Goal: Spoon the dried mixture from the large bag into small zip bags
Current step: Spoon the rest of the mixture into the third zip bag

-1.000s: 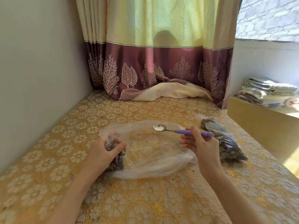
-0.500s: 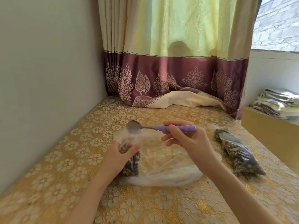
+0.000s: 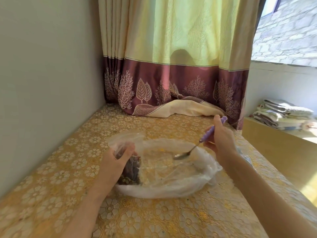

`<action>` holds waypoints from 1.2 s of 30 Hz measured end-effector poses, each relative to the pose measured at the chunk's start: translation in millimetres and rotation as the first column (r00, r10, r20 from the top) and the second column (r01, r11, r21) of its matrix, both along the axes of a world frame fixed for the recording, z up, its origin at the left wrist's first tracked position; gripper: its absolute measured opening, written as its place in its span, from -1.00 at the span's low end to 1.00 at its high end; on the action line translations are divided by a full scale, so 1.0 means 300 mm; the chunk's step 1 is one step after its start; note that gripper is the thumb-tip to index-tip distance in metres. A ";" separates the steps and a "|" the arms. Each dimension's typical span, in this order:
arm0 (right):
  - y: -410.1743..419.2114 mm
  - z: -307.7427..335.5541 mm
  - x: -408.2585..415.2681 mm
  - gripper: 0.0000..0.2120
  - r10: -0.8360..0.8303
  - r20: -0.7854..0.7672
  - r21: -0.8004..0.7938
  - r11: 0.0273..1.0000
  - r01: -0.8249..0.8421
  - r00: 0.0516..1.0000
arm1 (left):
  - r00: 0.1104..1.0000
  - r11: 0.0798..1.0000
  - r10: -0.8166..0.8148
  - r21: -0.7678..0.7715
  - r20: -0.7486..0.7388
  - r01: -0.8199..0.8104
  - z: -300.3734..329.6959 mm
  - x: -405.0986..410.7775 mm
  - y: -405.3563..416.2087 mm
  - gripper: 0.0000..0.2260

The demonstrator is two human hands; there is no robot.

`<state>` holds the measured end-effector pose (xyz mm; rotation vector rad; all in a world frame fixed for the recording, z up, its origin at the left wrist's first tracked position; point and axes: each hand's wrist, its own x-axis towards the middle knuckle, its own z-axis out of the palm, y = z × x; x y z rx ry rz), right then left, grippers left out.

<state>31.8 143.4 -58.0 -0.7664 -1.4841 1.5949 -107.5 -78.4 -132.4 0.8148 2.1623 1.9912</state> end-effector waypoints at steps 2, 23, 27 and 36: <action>0.057 0.010 -0.004 -0.50 -0.029 0.073 -0.114 0.993 0.038 0.997 | 1.000 0.998 0.014 0.055 0.014 -0.015 0.019 0.012 -0.005 -0.59; 0.144 -0.075 -0.134 -0.75 -0.391 0.899 0.403 0.562 -0.723 0.198 | 0.966 0.952 -0.146 0.295 0.212 0.079 0.063 0.007 -0.027 -0.84; 0.129 -0.046 -0.188 -0.76 -0.439 0.858 0.457 0.413 -0.788 0.267 | 0.963 0.937 -0.157 0.342 0.217 0.076 0.075 0.001 -0.042 -0.84; 0.083 -0.033 -0.282 -0.68 -0.239 0.921 0.365 0.262 -0.893 0.307 | 0.956 0.966 -0.164 0.235 0.243 0.106 0.062 0.002 -0.029 -0.84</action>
